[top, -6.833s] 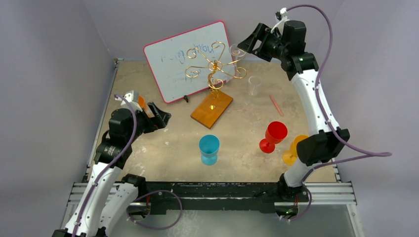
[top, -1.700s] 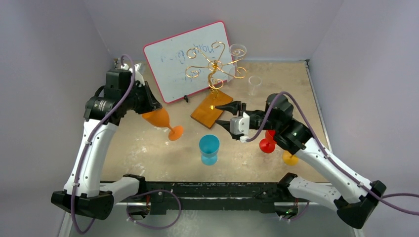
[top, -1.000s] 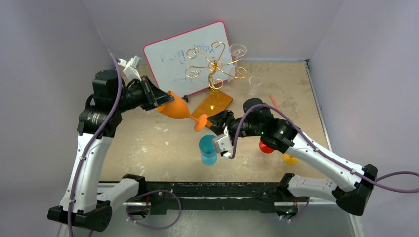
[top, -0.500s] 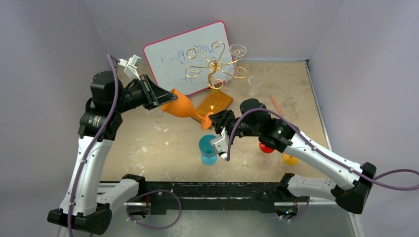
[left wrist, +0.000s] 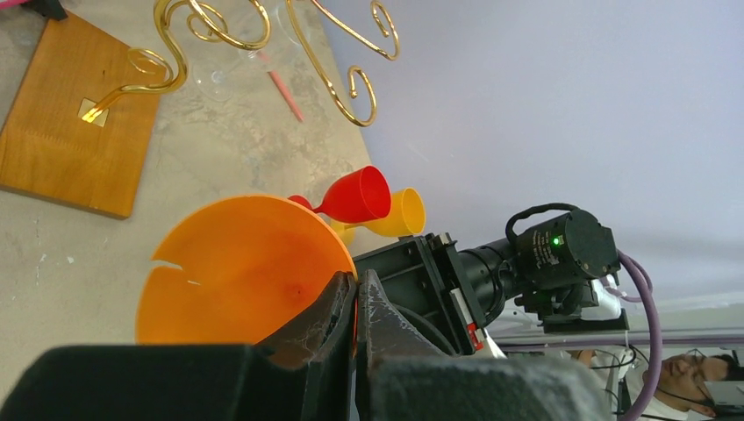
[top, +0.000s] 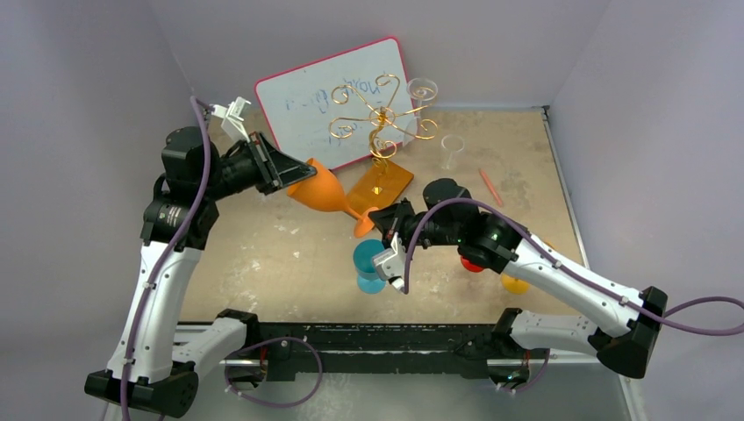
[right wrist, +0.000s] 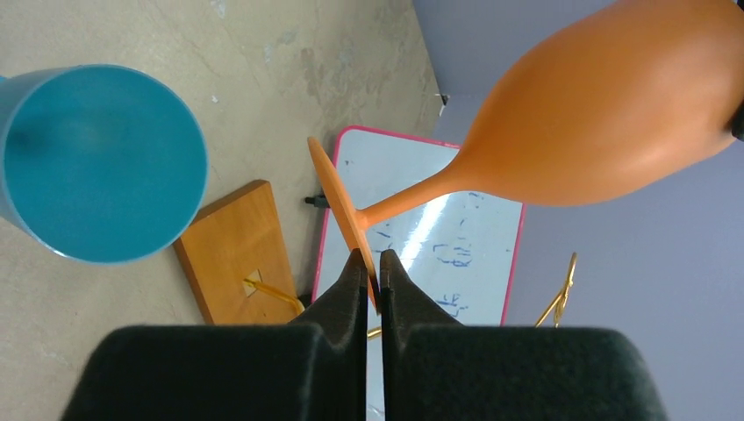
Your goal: Place the wine glass upside down on the wine glass rack
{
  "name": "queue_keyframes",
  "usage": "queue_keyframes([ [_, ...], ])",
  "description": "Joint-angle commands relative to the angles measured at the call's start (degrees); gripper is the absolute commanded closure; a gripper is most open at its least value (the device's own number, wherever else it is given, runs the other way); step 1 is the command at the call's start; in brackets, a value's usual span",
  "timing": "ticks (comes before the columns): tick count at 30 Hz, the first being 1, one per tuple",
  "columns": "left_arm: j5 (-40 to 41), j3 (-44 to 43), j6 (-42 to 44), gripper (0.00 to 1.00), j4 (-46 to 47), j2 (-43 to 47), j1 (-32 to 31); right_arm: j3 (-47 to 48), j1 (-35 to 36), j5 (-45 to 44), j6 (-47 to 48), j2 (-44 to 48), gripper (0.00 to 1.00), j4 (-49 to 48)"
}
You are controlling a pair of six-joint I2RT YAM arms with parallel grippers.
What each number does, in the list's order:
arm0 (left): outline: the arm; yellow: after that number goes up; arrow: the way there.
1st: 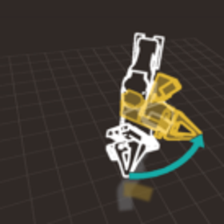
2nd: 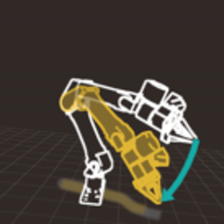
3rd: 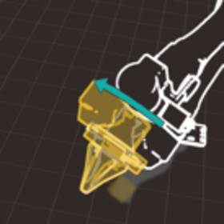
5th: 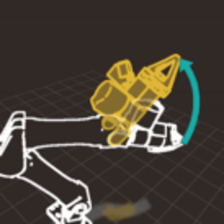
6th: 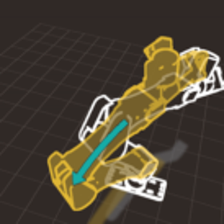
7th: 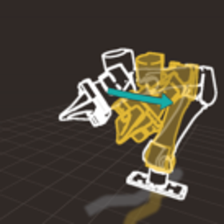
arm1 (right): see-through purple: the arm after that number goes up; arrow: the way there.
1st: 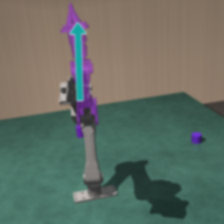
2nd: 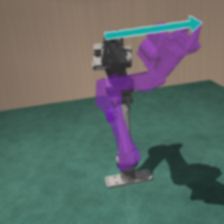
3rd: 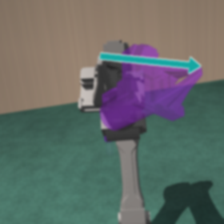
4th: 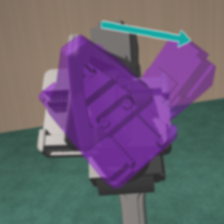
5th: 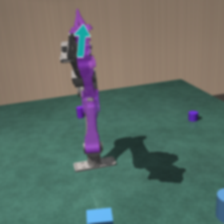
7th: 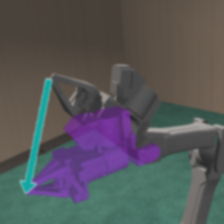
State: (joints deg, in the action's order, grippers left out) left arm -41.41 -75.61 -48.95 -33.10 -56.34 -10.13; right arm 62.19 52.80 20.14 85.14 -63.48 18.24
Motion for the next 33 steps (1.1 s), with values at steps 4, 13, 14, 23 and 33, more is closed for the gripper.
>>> queue_keyframes([
  [4, 1.03, -0.98, -0.59, 0.86, 1.53, 0.31, 0.00, 2.31, 0.34, -0.88, -0.34, 0.80, 1.00, -1.32],
  [13, 10.13, -7.12, 3.92, 0.48, -5.46, -1.59, 0.02, 2.66, 0.64, -1.59, -0.87, 0.86, 1.00, -0.86],
  [14, 11.21, -7.71, 4.52, 0.47, -6.19, -1.74, 0.02, 2.73, 0.64, -1.67, -0.99, 0.94, 1.00, -0.96],
  [23, 24.34, -12.68, 7.13, 0.29, -12.03, -1.07, 0.02, 4.21, 0.64, -3.35, -2.76, 1.21, 1.00, -1.70],
  [33, 34.10, -11.77, 10.58, 0.09, -14.14, 2.51, 0.05, 8.37, 0.64, -6.45, -13.53, 0.65, 1.00, -8.86],
])
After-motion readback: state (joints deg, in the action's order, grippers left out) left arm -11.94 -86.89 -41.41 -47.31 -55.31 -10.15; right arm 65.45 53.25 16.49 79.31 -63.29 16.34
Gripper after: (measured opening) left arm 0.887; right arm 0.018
